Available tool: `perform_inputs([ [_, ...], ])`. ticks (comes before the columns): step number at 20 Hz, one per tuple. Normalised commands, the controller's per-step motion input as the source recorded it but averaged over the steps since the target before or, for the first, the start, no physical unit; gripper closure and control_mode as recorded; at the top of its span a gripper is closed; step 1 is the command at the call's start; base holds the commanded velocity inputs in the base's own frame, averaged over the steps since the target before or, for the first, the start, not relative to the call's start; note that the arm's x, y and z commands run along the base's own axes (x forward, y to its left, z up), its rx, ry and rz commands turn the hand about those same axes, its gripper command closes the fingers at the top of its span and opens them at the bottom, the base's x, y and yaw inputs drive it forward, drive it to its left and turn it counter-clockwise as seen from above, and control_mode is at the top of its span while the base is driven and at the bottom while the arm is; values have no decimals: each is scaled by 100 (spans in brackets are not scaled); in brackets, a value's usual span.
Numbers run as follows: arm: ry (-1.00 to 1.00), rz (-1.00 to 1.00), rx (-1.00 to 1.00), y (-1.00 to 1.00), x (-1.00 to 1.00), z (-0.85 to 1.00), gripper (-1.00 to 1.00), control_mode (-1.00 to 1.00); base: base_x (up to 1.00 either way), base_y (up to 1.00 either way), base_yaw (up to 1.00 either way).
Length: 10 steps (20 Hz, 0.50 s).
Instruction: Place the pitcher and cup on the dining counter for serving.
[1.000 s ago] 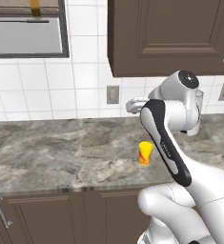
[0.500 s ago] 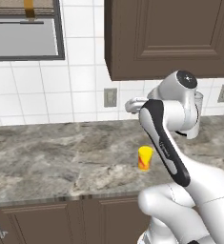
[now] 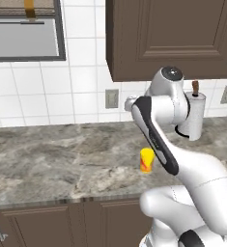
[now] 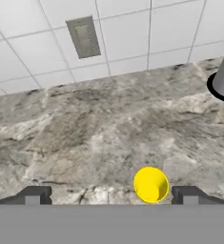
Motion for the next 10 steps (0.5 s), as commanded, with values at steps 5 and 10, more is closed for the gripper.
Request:
perform_inputs([
  [5,40,-5,10,-60,40,-23,-100,-100,0,0,0],
  [10,32,0,4,-56,27,-44,-100,-100,0,0,0],
])
